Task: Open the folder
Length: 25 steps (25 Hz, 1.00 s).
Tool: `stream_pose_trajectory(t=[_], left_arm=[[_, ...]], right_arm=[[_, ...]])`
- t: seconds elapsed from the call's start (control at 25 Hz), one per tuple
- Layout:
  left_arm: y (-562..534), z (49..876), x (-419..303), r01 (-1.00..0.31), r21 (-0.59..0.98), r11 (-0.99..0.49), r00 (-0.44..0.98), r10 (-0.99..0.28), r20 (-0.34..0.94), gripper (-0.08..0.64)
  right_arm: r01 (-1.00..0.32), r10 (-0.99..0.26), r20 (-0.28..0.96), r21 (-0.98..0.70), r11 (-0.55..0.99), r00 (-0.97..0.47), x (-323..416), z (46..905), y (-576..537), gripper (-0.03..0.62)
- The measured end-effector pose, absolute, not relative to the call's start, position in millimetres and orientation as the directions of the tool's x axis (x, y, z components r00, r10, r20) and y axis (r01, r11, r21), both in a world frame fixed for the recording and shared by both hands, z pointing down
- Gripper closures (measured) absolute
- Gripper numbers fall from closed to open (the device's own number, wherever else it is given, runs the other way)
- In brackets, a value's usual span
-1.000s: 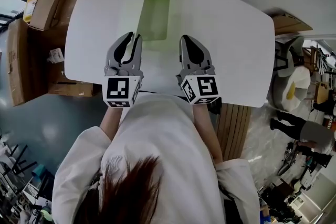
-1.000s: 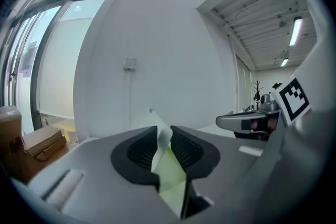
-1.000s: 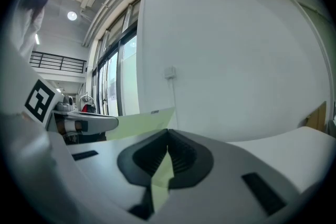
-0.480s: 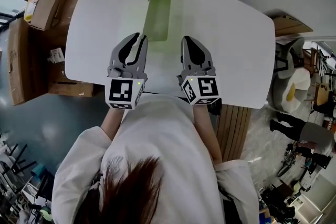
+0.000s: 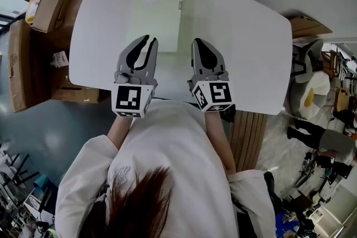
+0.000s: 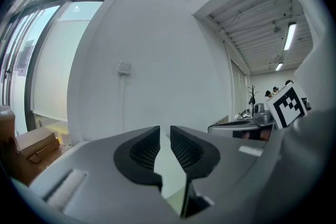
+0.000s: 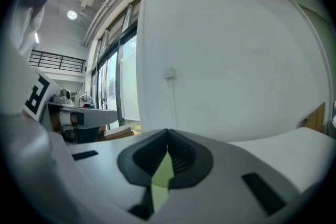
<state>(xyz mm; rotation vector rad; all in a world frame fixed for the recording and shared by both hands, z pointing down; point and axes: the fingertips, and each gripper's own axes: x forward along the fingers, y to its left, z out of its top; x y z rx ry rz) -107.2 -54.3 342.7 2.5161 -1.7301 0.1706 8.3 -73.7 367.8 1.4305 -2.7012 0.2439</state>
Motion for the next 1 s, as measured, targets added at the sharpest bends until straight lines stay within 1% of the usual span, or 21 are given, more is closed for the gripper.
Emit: stream_pose_trajectory(t=[0.4, 0.68, 1.0], left_arm=[[-52.6, 345.4, -109.4, -0.938, 0.013, -0.347, 0.345, -0.927, 0.147, 0.502], [-50.9, 341.7, -112.0, -0.943, 0.013, -0.331, 0.330, -0.933, 0.147, 0.550], [-45.8, 333.7, -121.4, -0.948, 0.020, -0.317, 0.316, -0.939, 0.134, 0.552]], right_arm=[[-0.831, -0.821, 0.132, -0.100, 0.547, -0.556, 11.0, 363.7, -68.4, 0.584], [-0.844, -0.836, 0.113, -0.101, 0.527, -0.536, 19.9, 352.4, -59.2, 0.584], [-0.845, -0.841, 0.088, -0.106, 0.524, -0.533, 20.0, 344.5, -52.0, 0.584]])
